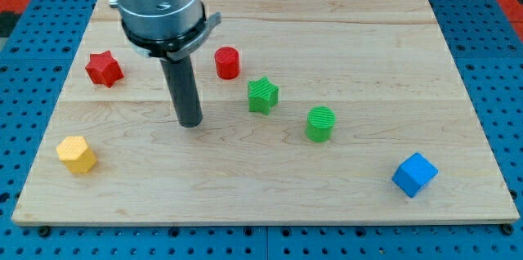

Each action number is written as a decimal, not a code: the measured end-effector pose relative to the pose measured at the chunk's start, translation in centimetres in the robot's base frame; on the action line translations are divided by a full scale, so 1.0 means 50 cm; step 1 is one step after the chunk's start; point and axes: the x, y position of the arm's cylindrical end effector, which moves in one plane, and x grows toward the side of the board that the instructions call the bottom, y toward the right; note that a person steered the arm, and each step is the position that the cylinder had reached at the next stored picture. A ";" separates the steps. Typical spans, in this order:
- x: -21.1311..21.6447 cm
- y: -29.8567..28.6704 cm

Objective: Place the red star top left of the blue triangle

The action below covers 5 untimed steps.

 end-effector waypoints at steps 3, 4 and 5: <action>-0.129 -0.239; -0.166 -0.247; -0.195 -0.265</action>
